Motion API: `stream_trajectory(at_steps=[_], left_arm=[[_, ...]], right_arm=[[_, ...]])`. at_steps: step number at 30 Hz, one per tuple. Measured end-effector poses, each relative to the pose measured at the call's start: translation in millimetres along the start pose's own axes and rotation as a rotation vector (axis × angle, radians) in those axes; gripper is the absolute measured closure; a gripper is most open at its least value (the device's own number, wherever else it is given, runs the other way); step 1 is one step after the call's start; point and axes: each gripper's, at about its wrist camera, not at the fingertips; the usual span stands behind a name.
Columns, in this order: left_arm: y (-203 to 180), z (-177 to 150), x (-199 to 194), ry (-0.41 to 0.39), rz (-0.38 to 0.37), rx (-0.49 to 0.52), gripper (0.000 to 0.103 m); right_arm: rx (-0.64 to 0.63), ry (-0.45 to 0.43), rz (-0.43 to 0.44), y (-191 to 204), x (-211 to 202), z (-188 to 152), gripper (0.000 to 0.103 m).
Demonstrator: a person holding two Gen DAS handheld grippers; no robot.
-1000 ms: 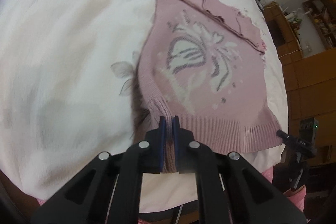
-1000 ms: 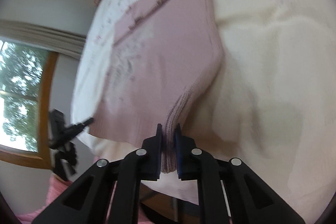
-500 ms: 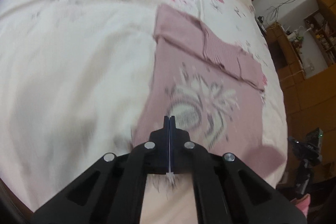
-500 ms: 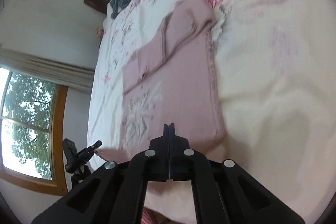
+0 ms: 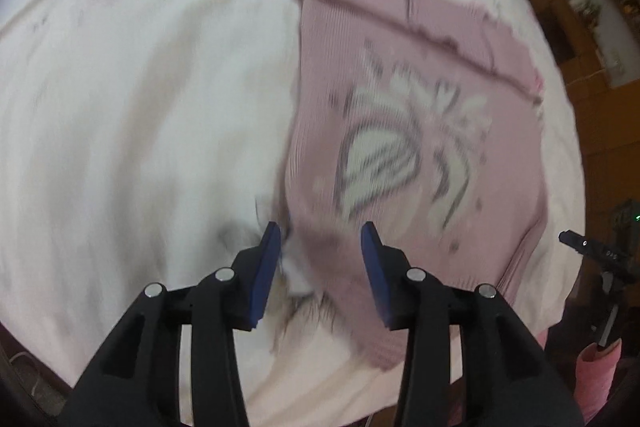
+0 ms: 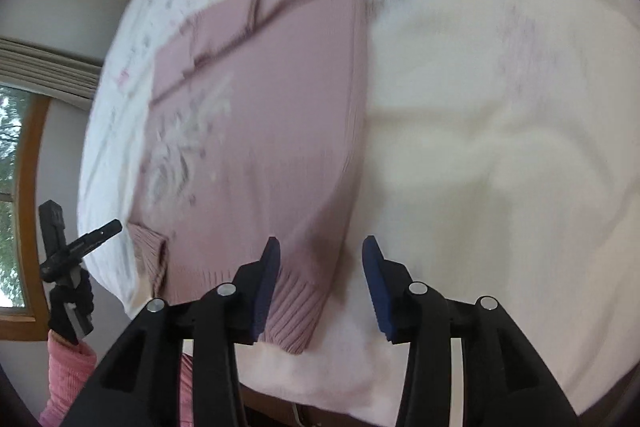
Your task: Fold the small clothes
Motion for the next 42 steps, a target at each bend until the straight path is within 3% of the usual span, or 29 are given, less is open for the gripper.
stream_trajectory(at_steps=[3,6,8,10,14,16,17,19,20,24,29,30,32,33,35,38,42], left_arm=[[-4,-3,10,0.023,0.01,-0.018,0.057],[-11,3,14,0.029,0.06,0.004,0.055],[-19,9,20,0.059,0.08,0.033,0.048],[-28,15,31,0.108,0.116,0.074,0.048],[-46,19,45,0.142,0.195,0.15,0.044],[-51,16,49,0.148,0.22,0.179,0.045],[-54,15,49,0.144,0.226,0.192,0.05],[-54,9,47,0.138,0.236,0.217,0.069],[-53,5,45,0.137,0.248,0.225,0.081],[-41,-14,26,0.111,0.22,0.233,0.092],[-17,-47,10,0.125,0.196,0.21,0.093],[-11,-53,8,0.13,0.181,0.197,0.094],[7,-68,3,0.119,0.095,0.147,0.09],[12,-72,2,0.112,0.062,0.127,0.09],[25,-82,0,0.093,0.007,0.071,0.088],[28,-88,1,0.073,-0.015,0.04,0.076],[28,-87,14,0.089,-0.006,0.038,0.069]], right_arm=[[0.027,0.037,-0.054,19,17,-5,0.051],[0.058,0.067,-0.173,41,40,-3,0.042],[0.07,0.086,-0.227,46,55,-1,0.042],[0.064,0.095,-0.323,52,73,-4,0.042],[0.115,0.158,-0.343,45,100,-18,0.042],[0.132,0.159,-0.321,36,104,-23,0.048],[0.121,0.151,-0.319,35,102,-24,0.051],[0.102,0.145,-0.294,31,94,-29,0.075],[0.095,0.145,-0.275,25,89,-31,0.081],[0.089,0.146,-0.207,4,67,-39,0.085],[0.138,0.155,-0.188,-34,47,-43,0.081],[0.162,0.158,-0.131,-44,43,-46,0.08],[0.193,0.178,-0.027,-57,39,-49,0.072],[0.196,0.186,0.027,-61,37,-50,0.06],[0.189,0.178,0.064,-65,37,-51,0.051],[0.16,0.169,0.054,-71,38,-50,0.047],[0.078,0.171,-0.025,-60,57,-53,0.048]])
Point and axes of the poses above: each gripper's, at about its wrist camera, not at the fingertips, and x roughly the way its jaws point, y to its left, z to its top, and after that the axes turned 11 degrees about x, right-handed
